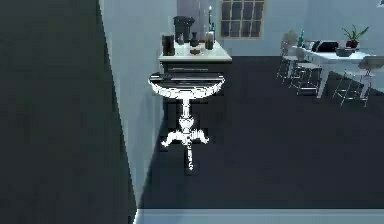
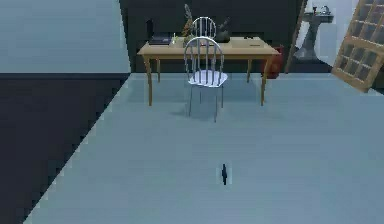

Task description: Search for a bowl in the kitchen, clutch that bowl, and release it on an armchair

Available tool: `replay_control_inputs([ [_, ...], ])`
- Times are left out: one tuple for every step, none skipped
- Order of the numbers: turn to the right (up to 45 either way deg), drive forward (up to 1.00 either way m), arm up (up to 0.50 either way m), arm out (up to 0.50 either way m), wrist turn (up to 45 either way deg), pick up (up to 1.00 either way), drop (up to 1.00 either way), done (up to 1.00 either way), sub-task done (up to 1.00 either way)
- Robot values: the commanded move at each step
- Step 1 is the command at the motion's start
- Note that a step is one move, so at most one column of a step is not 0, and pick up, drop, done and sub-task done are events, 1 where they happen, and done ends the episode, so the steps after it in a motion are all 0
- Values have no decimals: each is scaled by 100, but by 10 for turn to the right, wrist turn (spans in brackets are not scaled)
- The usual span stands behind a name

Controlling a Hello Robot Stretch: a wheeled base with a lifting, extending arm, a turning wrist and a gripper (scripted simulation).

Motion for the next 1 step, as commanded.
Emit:
replay_control_inputs([
  [450,0,0,0,0,0,0,0,0],
])
